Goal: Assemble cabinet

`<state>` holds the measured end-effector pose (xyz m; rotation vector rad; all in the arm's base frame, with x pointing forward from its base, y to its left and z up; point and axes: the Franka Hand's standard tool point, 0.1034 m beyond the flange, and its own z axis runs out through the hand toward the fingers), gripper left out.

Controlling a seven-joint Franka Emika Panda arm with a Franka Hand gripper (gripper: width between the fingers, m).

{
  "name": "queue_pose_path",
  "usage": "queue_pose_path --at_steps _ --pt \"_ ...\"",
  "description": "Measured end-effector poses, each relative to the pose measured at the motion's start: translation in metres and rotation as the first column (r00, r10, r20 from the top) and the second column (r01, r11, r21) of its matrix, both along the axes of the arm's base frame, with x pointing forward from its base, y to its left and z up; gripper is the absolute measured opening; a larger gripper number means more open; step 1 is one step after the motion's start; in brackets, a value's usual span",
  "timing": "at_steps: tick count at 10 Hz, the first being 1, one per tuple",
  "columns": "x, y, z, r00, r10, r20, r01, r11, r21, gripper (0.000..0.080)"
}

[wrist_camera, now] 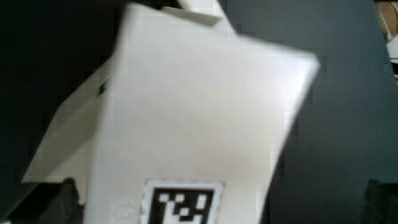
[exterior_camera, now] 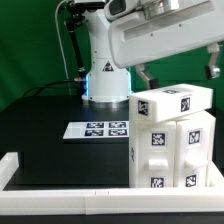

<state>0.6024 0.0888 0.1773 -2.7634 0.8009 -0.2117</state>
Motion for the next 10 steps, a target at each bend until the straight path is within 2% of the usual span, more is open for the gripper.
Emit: queue_pose_path --at_steps 2,4,6,7,8,10 --pt "-0.016 -0.005 -0.004 0.994 0.109 0.023 -0.108 0.994 -0.036 0.0797" --pt "-0.016 -0.006 -0.003 0.969 0.245 0.041 -0.241 0.967 -0.077 0.0797" --pt "0.002 0.0 0.002 0.903 0.426 0.059 -0.415 0.899 -0.14 0.0797" --pt "0.01 0.002 0.003 0.879 0.471 0.067 -0.457 0.875 -0.16 0.0797" --pt "0.013 0.001 -0.002 0.865 0.497 0.07 -0.481 0.86 -0.172 0.0797" --pt "0.017 0.0 -0.001 0.874 0.479 0.083 -0.461 0.87 -0.174 0.0797"
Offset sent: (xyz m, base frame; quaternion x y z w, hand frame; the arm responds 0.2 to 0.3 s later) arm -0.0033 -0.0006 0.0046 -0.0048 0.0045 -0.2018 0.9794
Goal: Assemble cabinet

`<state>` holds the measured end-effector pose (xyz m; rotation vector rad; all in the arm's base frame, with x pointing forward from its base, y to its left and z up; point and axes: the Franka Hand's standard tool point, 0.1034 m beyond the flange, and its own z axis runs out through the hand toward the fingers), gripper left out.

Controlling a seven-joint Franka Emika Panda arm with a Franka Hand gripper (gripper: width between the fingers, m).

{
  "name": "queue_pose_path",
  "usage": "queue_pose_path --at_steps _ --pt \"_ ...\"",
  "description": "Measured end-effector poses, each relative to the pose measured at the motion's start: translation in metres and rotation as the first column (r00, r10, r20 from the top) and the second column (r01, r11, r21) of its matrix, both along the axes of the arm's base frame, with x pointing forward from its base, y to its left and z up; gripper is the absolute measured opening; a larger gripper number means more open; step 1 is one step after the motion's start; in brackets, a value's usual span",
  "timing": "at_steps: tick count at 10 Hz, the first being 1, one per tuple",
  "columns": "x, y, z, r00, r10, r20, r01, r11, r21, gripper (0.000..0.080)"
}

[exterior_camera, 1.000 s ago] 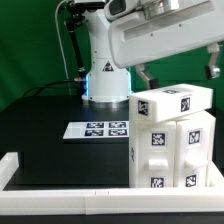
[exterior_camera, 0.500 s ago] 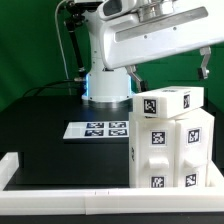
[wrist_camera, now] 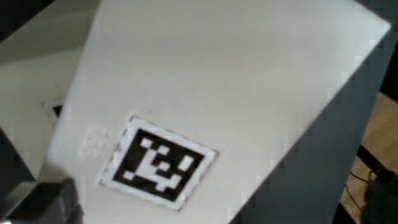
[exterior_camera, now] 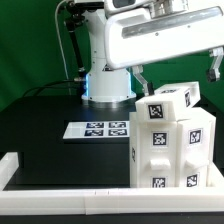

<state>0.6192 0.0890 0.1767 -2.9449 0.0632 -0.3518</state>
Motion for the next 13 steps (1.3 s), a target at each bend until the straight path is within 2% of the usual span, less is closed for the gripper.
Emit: queue_pose_path --at_steps 2,6,10,12,13 --pt "0.0 -0.001 0.0 0.999 -0.038 -0.014 0.038 0.999 0.009 0.0797" --pt "-0.001 -0.007 0.003 0.941 -0.318 -0.117 0.325 0.945 0.048 0.0797" --pt "-0.002 -0.009 0.002 0.939 -0.322 -0.121 0.329 0.943 0.046 0.0797" --pt "-0.011 -0.021 -0.002 0.9 -0.388 -0.198 0.401 0.915 0.031 0.0797" --pt "-0.013 -0.021 -0.003 0.887 -0.405 -0.223 0.42 0.907 0.026 0.0797"
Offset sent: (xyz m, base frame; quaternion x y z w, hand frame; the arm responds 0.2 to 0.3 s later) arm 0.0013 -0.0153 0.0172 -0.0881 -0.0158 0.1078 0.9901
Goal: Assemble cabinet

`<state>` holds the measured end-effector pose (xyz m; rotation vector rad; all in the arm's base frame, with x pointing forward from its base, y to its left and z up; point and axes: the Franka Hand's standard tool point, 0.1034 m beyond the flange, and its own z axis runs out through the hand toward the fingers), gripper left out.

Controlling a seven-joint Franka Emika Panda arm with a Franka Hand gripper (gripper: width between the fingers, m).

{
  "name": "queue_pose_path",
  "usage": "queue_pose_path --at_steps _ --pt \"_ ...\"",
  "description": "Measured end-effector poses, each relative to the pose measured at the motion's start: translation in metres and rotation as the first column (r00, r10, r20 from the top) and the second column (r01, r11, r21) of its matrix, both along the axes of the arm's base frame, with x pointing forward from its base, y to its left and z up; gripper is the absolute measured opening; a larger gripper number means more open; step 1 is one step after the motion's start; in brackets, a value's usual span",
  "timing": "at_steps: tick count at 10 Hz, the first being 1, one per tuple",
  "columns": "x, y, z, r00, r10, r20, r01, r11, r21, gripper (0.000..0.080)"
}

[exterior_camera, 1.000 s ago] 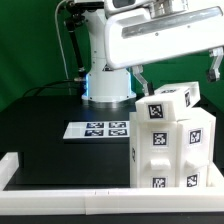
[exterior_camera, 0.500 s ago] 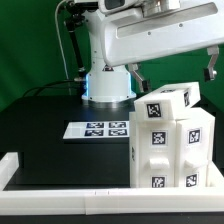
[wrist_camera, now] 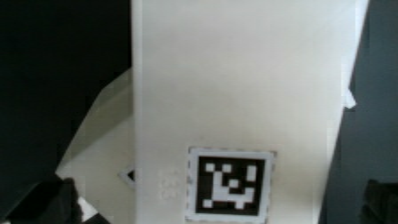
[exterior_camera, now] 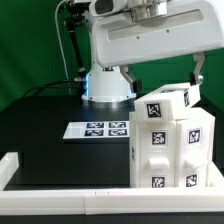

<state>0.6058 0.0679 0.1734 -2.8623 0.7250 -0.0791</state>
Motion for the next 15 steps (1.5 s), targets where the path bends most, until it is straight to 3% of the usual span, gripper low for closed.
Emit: queue_pose_path --at_steps 4,6,11,15 --pt "-0.002 0.009 -0.01 0.999 -0.035 -0.012 0.035 0.999 0.001 0.0797" --pt "-0.001 0.016 -0.018 1.0 -0.027 -0.004 0.027 1.0 -0.004 0.0558" --pt "-0.001 0.016 -0.018 0.999 -0.038 -0.006 0.038 0.999 -0.003 0.0558" --pt "-0.003 0.022 -0.017 0.912 -0.404 -0.075 0.407 0.913 0.024 0.056"
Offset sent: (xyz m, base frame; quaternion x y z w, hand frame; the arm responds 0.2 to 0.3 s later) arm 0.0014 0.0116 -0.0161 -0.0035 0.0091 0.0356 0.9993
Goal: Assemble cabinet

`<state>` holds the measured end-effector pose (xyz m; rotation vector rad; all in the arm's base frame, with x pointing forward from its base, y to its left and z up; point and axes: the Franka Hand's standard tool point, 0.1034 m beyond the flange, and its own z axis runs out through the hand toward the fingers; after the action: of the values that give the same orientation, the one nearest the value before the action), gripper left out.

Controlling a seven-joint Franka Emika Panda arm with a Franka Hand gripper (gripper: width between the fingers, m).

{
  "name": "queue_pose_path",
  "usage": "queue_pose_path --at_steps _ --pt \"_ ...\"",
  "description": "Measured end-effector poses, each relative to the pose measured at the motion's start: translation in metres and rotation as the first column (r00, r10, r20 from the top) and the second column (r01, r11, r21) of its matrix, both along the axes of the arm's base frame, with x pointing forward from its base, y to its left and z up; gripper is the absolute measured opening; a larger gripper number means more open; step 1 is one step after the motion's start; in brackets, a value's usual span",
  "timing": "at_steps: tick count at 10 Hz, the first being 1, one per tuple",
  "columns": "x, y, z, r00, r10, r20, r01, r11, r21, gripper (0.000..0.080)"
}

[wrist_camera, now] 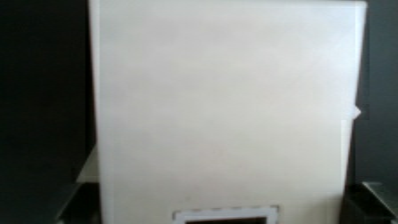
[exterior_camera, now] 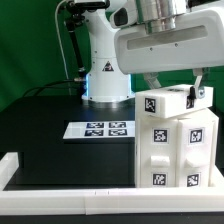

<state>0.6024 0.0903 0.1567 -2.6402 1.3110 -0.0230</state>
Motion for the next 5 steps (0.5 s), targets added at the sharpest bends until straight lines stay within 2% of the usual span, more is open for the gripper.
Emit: queue_pose_path --at_steps 3,5 --pt "0.0046 0.0 -0.0009 0.987 -0.156 0.036 0.156 0.988 0.014 0.056" --pt "0.0056 0.0002 -0.0005 0.96 -0.281 0.016 0.28 0.959 0.039 0.056"
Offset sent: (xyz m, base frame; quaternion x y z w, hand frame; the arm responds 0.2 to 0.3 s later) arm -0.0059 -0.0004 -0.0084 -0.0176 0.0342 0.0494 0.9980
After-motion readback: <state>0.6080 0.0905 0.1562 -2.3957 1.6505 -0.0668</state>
